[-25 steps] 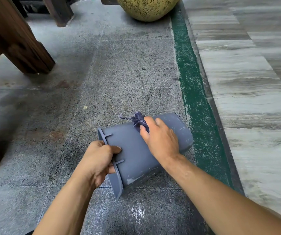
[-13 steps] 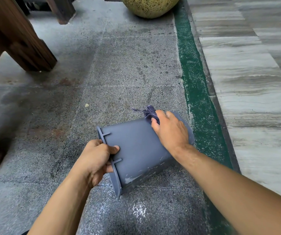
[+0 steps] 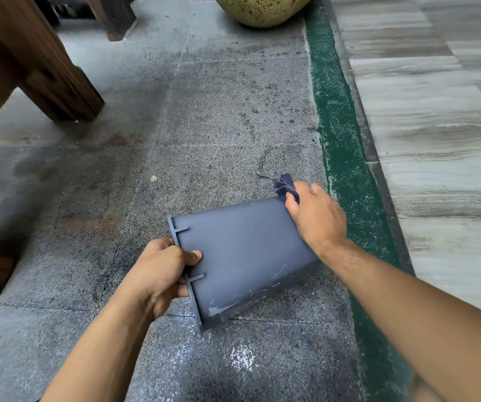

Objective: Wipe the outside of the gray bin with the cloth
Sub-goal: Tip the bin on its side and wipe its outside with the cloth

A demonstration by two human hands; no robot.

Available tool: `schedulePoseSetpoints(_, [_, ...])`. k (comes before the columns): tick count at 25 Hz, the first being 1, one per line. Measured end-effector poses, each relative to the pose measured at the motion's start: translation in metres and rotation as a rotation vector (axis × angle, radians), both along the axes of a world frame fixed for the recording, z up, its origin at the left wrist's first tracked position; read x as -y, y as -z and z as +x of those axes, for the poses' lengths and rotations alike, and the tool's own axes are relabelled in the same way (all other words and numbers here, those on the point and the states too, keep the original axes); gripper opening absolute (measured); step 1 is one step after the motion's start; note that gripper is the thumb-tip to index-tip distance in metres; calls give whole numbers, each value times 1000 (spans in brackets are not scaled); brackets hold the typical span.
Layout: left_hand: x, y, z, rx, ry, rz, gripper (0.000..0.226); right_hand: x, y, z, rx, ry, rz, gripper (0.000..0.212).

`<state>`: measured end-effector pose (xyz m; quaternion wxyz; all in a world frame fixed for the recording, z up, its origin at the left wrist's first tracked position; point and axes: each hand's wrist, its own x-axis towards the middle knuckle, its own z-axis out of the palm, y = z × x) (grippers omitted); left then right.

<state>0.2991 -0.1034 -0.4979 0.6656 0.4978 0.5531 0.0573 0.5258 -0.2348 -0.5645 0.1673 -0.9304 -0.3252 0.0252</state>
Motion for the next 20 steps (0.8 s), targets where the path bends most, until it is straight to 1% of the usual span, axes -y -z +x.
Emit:
schedulePoseSetpoints(4, [-2,2,-2,1,-13,-19,23,2,4,8,-16,33,1,32])
schedulePoseSetpoints(9, [-1,-1,-3,35,-46,-45,20,4,7,14,-25,77,9,33])
schedulePoseSetpoints(14, [4,-3,-3,153,-115,-117,35,10,9,15,-24,141,53,32])
schedulePoseSetpoints(16, [6,-5,-3,191,-116,-150,38,15,10,16,-8,152,57,32])
schedulePoseSetpoints(20, [11,-8,-3,228,-101,-185,48,34,13,26,-25,243,35,31])
